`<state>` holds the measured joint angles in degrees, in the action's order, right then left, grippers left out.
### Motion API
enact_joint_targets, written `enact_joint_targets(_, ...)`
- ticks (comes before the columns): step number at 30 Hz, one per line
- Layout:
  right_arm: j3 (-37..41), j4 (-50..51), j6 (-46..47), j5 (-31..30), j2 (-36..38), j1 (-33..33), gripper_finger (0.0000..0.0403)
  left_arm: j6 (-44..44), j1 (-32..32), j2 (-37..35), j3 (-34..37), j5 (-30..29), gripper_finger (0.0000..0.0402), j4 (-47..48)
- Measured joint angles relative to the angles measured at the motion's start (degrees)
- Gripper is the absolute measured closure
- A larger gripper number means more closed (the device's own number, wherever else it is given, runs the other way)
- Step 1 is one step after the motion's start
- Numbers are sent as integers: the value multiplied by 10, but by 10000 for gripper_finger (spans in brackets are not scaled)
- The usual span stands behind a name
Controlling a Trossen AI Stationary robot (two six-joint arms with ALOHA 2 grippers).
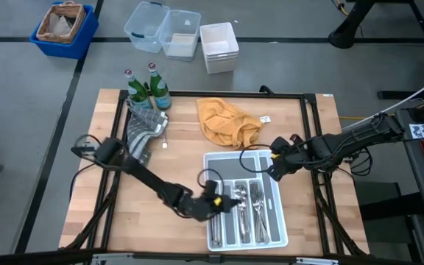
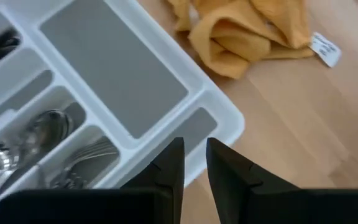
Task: Sort silverware
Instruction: Put the fork into the silverware tray
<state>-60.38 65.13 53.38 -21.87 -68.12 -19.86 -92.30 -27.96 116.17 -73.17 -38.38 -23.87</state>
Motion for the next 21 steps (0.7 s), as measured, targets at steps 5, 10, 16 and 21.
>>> enact_joint_targets(5, 0, -32, -14, 9, 0, 0, 331, 62, 19, 82, -114, 34, 401, 16)
enact_joint_targets(10, 0, -48, -14, 24, 0, 0, 331, 91, 41, 127, -194, 77, 401, 72)
enact_joint_targets(16, 0, -52, -14, 30, 0, 0, 331, 83, 55, 163, -244, 109, 401, 136)
enact_joint_targets(21, 0, -51, -14, 30, 0, 0, 331, 38, 56, 186, -244, 118, 401, 153)
